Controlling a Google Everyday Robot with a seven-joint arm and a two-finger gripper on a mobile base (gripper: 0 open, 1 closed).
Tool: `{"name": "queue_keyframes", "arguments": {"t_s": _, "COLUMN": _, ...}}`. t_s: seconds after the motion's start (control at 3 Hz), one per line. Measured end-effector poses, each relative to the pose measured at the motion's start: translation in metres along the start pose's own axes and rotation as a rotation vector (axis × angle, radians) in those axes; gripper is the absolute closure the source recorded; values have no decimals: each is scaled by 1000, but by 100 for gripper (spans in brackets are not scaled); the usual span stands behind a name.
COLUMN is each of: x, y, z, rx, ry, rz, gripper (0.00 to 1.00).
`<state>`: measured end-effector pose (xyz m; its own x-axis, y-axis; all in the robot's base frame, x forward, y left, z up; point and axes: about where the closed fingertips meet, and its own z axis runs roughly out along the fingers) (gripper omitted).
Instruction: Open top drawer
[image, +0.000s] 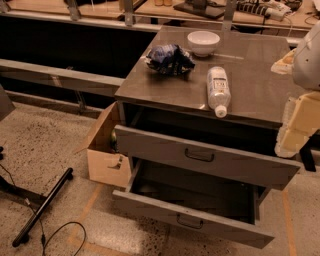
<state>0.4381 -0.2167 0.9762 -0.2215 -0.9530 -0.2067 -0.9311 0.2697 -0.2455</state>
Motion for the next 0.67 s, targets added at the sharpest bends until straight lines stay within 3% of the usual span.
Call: {"name": "queue_keyframes", "arguments": {"t_s": 0.67, "x": 4, "y": 0, "z": 4, "rx": 11, "ry": -28, "rz": 8, "gripper": 0}}
